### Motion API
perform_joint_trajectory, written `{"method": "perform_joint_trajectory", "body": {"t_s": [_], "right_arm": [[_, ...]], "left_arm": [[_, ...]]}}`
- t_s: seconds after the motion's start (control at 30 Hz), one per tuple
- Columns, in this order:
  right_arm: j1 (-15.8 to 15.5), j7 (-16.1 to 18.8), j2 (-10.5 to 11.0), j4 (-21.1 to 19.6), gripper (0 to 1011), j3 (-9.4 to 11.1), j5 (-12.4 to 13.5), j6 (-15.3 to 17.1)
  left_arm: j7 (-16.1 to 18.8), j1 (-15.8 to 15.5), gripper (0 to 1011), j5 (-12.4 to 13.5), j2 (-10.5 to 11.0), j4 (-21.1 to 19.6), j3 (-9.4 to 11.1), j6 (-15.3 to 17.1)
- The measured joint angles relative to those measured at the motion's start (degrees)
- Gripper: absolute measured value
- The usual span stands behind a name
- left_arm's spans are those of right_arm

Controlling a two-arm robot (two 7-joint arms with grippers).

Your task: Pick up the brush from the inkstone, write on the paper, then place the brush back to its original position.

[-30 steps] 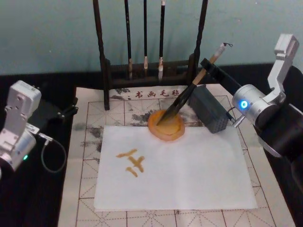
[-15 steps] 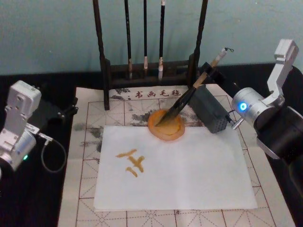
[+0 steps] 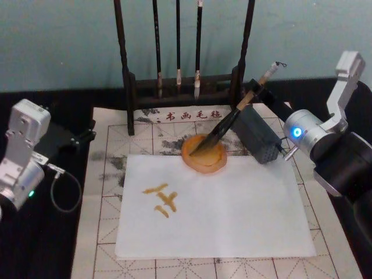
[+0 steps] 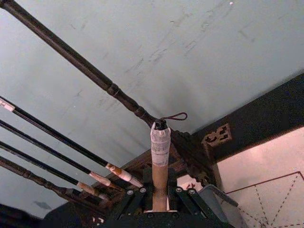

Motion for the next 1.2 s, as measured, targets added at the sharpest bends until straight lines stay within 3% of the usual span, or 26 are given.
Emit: {"method": "perform_joint_trajectory", "body": {"t_s": [0.7,1.2], "right_arm": [[0.0,-0.26,0.06,0.05,199,-0.1,0.0,-0.23],[0.0,-0.18,0.05,0.04,613,-0.1,-0.04,-0.19]], "left_arm": [[0.0,0.0,1001,0.0,0.0,0.0,0.0,0.0],[0.0,0.0,1001,0.0,0.0,0.0,0.0,0.0]]}}
